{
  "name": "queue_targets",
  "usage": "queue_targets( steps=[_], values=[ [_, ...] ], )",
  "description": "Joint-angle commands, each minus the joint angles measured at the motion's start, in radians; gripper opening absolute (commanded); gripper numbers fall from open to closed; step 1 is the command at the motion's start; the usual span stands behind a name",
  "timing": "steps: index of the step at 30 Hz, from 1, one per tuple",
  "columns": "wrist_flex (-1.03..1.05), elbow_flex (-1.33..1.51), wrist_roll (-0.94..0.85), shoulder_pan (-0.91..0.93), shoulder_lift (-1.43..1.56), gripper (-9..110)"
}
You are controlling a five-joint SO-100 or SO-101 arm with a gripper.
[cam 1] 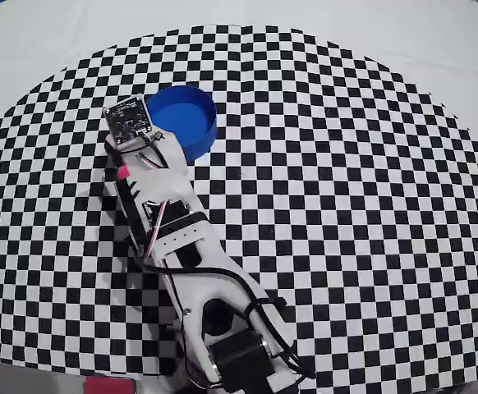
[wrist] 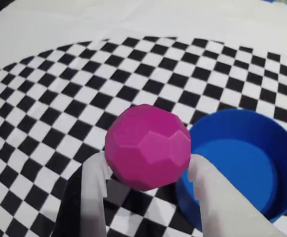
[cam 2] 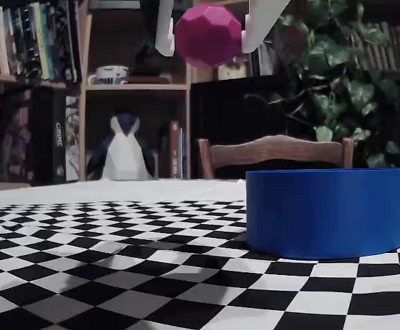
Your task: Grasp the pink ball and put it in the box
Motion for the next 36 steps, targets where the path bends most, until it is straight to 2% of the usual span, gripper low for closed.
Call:
queue_targets(
  steps=[1, 36],
  values=[
    [-0.003, -0.002, -0.006, 0.025, 0.048, 0],
    [-0.005, 0.043, -0.006, 0.196, 0.107, 0]
  ],
)
